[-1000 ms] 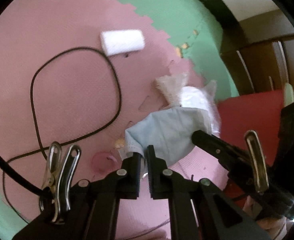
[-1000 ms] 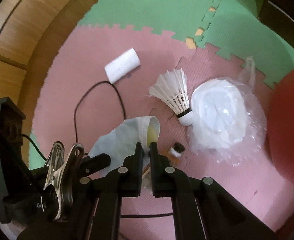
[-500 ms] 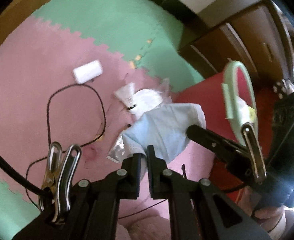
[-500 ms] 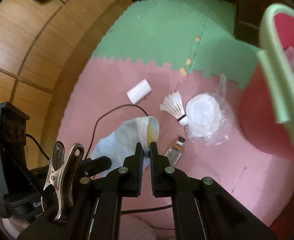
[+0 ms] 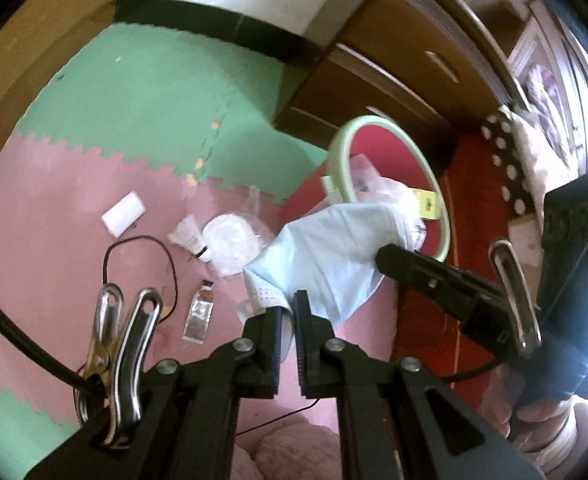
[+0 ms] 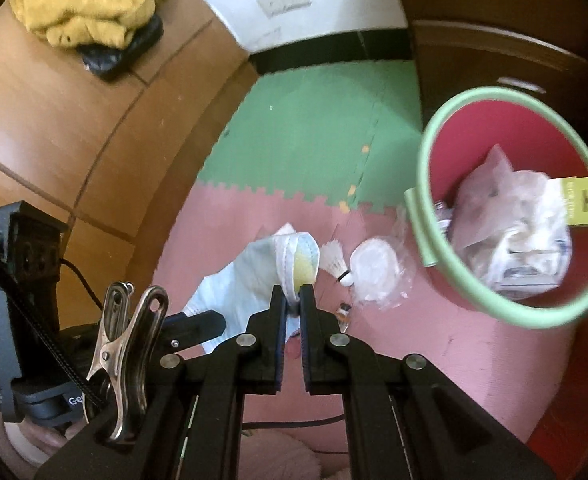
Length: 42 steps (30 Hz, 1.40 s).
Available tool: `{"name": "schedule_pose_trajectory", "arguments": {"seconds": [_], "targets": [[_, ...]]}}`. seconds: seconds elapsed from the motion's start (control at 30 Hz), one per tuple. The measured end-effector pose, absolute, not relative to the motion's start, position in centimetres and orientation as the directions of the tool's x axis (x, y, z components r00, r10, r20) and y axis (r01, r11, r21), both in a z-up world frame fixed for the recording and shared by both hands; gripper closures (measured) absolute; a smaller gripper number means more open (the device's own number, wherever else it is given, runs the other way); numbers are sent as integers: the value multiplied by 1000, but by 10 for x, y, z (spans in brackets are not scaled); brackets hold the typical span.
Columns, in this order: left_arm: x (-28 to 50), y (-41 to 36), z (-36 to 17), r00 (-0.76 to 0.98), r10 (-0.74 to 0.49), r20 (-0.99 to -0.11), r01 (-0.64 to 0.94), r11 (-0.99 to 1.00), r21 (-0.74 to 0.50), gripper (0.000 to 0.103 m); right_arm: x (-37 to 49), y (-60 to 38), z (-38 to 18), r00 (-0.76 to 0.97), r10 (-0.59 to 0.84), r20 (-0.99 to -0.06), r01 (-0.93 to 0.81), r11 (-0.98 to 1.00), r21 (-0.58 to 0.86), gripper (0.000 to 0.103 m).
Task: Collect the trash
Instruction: 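Lift and carry the light-blue mask with both tools over the red bucket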
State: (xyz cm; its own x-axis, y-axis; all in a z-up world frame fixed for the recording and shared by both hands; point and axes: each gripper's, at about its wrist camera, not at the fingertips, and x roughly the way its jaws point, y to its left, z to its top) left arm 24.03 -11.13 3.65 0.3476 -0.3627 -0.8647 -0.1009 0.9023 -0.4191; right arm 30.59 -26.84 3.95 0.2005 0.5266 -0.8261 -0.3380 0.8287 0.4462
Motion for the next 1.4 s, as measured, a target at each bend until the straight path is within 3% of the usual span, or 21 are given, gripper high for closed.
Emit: {"name": "schedule_pose_trajectory", "arguments": {"seconds": [0.53,1.4], "targets": [[275,-191,77,329,-381,-864,93,924,-372,97,296,-354,82,364,529,-766,-214,848,484,96],[330,-282,45,262,-361,-895,222,925,-308,97,312,-431,55,443,444,-779,-34,877,480,96]]}}
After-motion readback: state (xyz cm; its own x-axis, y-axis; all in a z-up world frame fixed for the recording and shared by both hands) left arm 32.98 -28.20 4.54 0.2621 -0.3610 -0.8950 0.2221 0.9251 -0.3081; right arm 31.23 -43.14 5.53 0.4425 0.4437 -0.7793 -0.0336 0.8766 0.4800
